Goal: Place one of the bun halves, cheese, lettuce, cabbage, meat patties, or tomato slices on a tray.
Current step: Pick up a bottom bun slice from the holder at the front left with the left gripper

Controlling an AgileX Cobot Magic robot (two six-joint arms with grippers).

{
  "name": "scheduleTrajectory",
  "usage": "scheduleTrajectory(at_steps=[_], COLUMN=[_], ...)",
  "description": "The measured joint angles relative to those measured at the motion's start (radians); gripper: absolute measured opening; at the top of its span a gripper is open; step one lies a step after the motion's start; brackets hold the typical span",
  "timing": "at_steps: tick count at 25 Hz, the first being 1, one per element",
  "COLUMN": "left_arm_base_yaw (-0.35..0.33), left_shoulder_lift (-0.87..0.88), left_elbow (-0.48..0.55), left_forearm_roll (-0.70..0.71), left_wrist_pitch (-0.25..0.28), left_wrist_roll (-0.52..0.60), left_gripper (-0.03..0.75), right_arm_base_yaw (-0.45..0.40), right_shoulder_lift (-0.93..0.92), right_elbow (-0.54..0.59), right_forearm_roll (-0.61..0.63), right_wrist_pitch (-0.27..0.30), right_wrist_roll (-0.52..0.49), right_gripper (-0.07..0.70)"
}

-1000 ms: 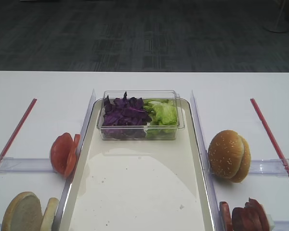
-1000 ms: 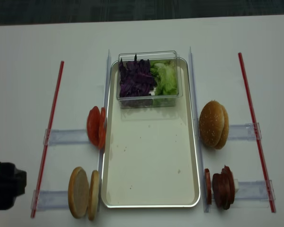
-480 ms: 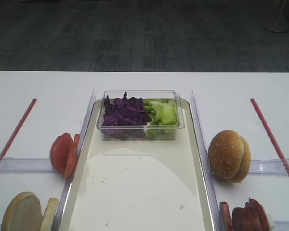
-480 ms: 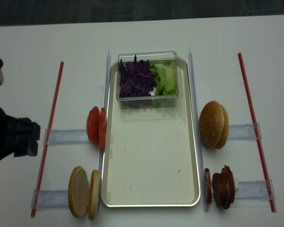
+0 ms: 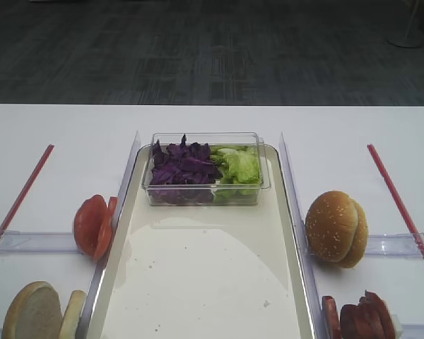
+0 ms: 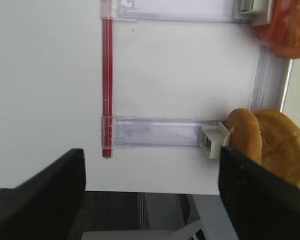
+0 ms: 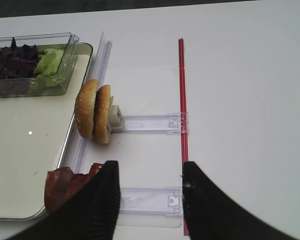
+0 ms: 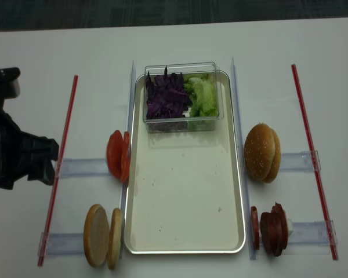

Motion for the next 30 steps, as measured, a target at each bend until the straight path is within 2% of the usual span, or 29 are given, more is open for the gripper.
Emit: scheduleTrajectory(at_steps=[4,8,15,22,30], left_arm_base_yaw=[0.0,0.0,-0.065,-0.17,-0.352], left_shoulder_lift=[0.0,0.0,0.011,0.027,0.08], left_elbow=[0.0,0.0,0.0,-0.002,-0.016], left_forearm_roll=[-0.006,-0.021,-0.03,-0.03,-0.051], left_wrist_pitch=[0.0,0.0,0.0,0.0,-0.004], left_wrist_roll=[0.0,0.0,-0.012,-0.051,-0.176], left_gripper=[0.52,0.486,0.44,0.435,0.435], right_arm_base_yaw=[0.0,0.0,0.0,0.0,0.0], right_shoulder_lift=[0.0,0.0,0.0,0.0,0.0], right_elbow=[0.0,0.0,0.0,0.0,0.0], right_forearm_roll=[0.0,0.0,0.0,0.0,0.0], right_wrist_pitch=[0.0,0.0,0.0,0.0,0.0], right_wrist_roll=[-0.002,-0.002,-0.002,-0.002,-0.002], right_gripper=[0.337,0.337,0.337,0.337,0.337])
